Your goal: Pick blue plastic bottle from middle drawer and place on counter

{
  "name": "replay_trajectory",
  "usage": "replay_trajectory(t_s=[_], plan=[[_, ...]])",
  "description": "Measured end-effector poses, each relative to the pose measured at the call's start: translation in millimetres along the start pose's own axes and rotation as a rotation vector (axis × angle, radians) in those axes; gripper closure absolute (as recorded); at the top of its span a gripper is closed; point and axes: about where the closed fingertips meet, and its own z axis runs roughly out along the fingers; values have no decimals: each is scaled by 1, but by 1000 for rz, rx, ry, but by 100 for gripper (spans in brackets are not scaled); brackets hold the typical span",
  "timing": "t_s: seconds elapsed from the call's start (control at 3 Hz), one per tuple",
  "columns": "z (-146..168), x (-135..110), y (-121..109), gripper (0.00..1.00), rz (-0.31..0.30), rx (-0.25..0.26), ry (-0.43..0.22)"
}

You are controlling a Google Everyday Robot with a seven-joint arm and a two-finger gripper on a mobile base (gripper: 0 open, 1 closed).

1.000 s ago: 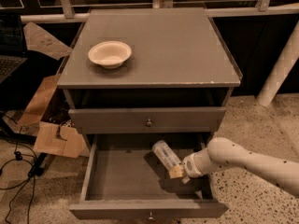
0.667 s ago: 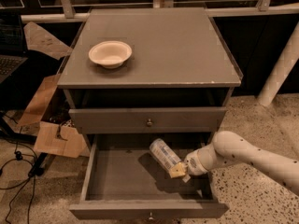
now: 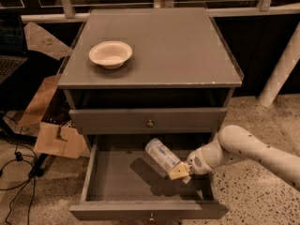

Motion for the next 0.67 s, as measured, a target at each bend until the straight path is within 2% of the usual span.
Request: replay_trajectory(t_s=[0.33, 0.67], plan=[[0, 0, 0, 100, 0, 0, 0], [-13, 0, 18, 100, -31, -66, -9]])
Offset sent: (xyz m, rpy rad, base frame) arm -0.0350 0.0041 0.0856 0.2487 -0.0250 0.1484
